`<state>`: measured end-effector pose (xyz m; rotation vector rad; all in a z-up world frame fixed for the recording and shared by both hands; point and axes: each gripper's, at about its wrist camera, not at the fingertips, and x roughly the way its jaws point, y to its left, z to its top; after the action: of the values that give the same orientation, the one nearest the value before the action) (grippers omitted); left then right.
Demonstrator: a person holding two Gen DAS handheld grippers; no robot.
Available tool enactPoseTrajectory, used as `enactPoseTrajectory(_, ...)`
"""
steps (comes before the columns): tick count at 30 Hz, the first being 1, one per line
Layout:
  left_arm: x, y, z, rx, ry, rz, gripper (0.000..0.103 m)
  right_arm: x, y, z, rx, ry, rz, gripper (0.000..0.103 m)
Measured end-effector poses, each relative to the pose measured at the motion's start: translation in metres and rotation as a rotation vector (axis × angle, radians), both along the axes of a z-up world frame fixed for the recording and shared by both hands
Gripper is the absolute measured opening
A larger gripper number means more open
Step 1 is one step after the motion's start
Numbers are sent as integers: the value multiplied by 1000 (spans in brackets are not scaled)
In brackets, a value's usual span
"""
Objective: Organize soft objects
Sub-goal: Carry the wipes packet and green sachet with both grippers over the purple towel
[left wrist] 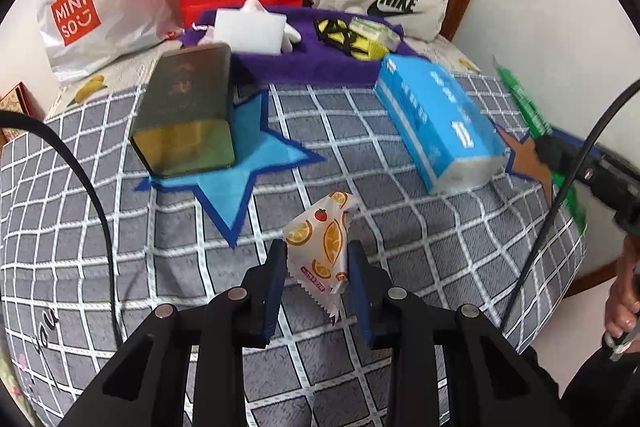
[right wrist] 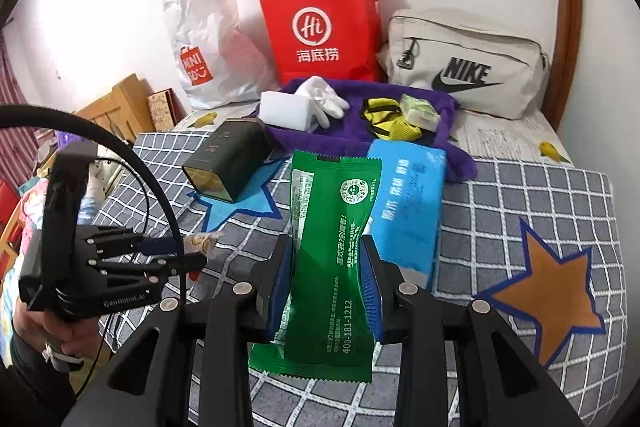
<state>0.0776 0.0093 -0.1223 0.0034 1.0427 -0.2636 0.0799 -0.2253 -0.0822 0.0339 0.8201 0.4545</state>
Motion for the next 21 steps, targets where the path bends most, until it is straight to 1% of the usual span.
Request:
enactPoseTrajectory(3, 7, 2, 11, -16, -18, -6, 29, 7, 3, 0, 5, 4, 13, 33)
enactPoseTrajectory(9, 23, 4, 32, -24, -56, -14, 29, 23, 0, 4, 32, 10, 26, 33)
enactPoseTrajectory(12, 38, 8, 41, -48, -65, -15, 29, 34, -2, 5, 39, 14, 28, 33)
enactPoseTrajectory(21, 90, 22, 62, -59, -110, 0, 29, 78, -7, 9, 43, 20, 40, 33)
